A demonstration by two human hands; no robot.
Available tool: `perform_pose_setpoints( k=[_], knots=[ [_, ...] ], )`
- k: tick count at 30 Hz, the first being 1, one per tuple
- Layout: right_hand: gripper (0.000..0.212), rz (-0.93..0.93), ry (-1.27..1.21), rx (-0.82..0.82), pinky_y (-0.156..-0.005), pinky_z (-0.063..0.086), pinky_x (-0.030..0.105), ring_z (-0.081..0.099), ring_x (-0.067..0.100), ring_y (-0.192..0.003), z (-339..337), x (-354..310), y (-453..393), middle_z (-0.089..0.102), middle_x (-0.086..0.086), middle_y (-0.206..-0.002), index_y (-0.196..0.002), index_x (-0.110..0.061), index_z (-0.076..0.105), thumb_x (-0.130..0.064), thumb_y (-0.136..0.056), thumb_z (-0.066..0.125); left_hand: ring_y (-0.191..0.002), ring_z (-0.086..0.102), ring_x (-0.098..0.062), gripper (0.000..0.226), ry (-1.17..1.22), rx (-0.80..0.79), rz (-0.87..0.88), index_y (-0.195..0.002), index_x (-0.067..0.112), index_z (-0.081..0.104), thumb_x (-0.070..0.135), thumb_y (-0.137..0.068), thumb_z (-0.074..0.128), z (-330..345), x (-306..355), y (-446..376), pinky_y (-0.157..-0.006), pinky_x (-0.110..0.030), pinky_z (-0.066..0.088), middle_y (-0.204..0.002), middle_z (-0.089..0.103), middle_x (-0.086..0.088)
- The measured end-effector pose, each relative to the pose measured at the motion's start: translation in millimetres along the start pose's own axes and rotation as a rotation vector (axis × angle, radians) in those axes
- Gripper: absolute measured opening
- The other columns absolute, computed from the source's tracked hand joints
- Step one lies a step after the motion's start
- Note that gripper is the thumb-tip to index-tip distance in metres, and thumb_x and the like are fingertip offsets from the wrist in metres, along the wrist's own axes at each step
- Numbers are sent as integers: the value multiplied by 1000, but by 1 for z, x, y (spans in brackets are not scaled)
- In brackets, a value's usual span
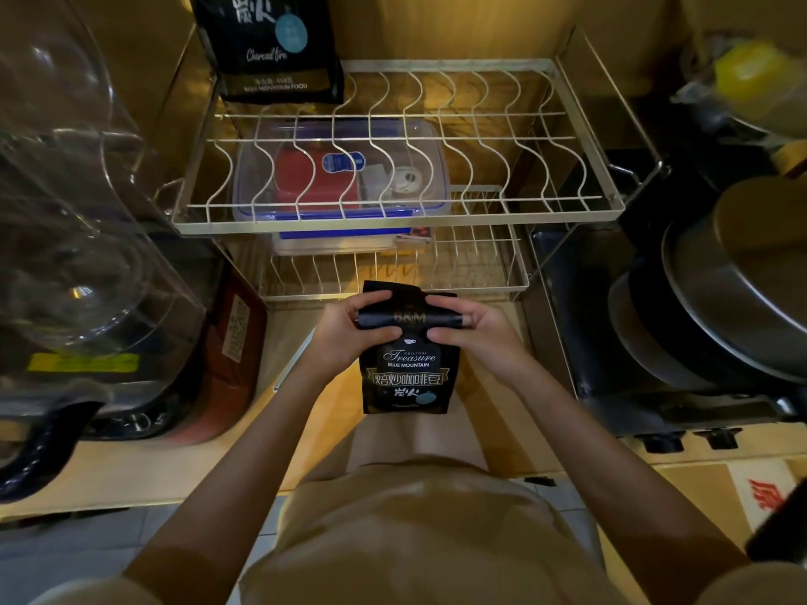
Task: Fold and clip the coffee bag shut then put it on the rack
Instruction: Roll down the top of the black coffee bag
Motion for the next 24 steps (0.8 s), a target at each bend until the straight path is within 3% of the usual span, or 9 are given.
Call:
perform_pose_setpoints(
  k=[6,15,18,21,24],
  knots=[
    [46,-44,43,-34,-72,55,15,67,0,-83,-2,-2,-1,65,-4,-98,-120,-5,54,5,-77,63,-95,59,-15,45,-113,33,31,-115,13,58,11,-71,71,-3,2,2,-82,-29,52,-103,61,-1],
    [27,-81,105,58,-67,58,22,68,12,-81,-9,-4,-3,68,0,-89,-97,-7,67,1,-72,69,-86,63,-16,14,-155,-22,56,-89,17,66,16,-75,68,-4,2,4,-73,-30,52,-85,65,5],
    [29,-116,242,148,-83,50,25,53,20,-100,-15,-6,-4,57,0,-94,-94,-19,69,-8,-68,76,-90,57,-10,15,-92,15,27,-87,17,67,15,-73,70,-6,0,3,-74,-24,50,-89,59,9],
    [26,-119,364,190,-89,36,15,39,14,-111,-17,-8,-5,51,-1,-109,-90,-18,71,-14,-65,78,-88,53,-3,15,3,38,-18,-88,11,67,10,-73,70,-7,-2,6,-71,-17,49,-92,56,8],
    [24,-63,155,86,-76,49,7,52,1,-105,-9,-3,-3,58,-7,-113,-94,-8,69,-5,-71,72,-84,62,-4,21,83,-29,-66,-98,8,67,10,-77,65,-5,-11,10,-67,-12,51,-93,67,1]
  ],
)
Point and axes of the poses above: each hand's wrist, its own y-axis away from the middle knuckle, its own z-axis out of the palm, x = y × z, the point moved 8 cm from there along -y, towards the middle knuckle
